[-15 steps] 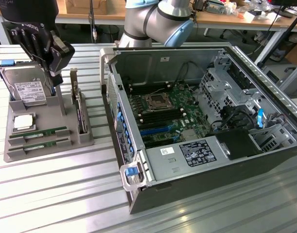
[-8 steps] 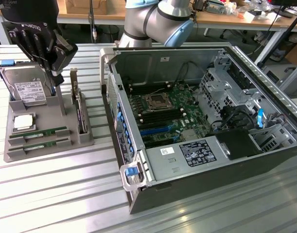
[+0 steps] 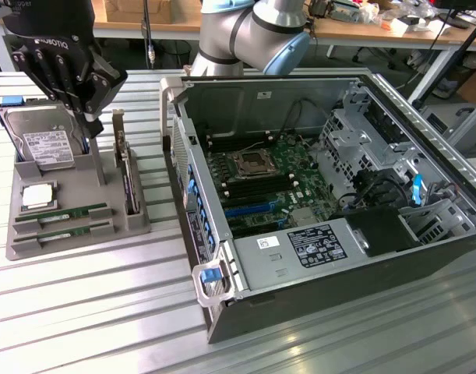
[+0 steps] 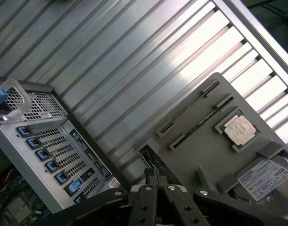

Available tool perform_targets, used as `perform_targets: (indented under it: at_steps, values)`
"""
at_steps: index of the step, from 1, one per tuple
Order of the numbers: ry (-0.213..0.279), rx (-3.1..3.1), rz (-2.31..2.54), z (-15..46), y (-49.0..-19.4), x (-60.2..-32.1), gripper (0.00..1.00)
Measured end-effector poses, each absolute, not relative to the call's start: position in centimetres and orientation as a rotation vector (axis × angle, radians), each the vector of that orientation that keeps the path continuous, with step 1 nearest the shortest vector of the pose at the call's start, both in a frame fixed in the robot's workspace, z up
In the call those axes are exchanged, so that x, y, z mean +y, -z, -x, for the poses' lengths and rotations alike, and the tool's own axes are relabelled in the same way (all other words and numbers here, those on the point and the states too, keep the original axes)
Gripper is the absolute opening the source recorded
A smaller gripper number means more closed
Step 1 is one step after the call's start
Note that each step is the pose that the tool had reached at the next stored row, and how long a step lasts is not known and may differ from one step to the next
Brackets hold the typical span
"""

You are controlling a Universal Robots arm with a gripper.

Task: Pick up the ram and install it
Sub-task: 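Pick up the ram and move it above insertion slot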

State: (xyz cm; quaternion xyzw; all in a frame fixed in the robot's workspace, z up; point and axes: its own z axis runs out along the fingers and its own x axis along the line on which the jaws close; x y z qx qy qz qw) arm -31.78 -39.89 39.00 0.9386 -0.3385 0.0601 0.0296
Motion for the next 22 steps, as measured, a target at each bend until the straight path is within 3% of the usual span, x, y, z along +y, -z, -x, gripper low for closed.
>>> perform_targets:
  at_steps: [12, 22]
  values:
    - [-0.192, -0.947, -2.925, 31.78, -38.89, -39.89, 0.11]
    - [-0.16, -1.191, -2.871, 31.78, -38.73, -39.89, 0.11]
